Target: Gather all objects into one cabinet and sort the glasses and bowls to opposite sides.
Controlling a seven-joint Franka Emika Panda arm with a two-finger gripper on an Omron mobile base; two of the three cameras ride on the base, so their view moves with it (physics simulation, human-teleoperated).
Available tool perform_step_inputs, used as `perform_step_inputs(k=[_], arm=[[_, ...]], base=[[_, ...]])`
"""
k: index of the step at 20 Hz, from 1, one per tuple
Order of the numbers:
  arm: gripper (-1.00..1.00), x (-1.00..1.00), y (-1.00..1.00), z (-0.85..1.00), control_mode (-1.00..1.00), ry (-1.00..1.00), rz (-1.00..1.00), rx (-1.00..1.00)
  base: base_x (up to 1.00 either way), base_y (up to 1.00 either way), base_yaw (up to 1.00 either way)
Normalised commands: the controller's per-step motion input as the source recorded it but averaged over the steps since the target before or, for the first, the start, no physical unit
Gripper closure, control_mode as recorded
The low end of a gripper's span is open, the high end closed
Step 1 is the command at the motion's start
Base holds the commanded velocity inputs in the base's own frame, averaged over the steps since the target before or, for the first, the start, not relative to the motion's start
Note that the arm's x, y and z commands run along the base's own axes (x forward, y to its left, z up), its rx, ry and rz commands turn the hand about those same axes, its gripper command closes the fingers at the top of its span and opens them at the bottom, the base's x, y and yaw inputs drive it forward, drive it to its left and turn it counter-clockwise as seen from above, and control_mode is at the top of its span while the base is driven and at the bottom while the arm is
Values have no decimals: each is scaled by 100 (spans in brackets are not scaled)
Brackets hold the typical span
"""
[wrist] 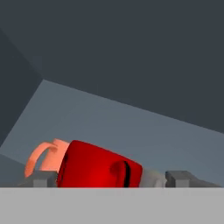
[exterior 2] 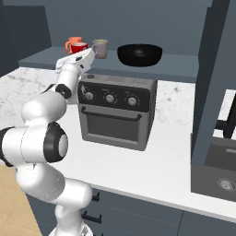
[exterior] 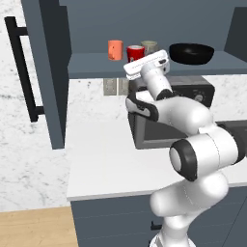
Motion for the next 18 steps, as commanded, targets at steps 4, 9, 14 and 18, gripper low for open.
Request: perform_step_inputs(k=[4,9,14,18], arm=[[-100,-12,-25,-70,-100,-47,0,3],[-100,-89,-10,-56,-100,-29,0,9],[-100,-100,-1,-75,-100,5,0,16],[-100,-100,0,-97,-100,36,0,12]], base=[[0,0,0],[0,0,0],[0,0,0],[0,0,0]])
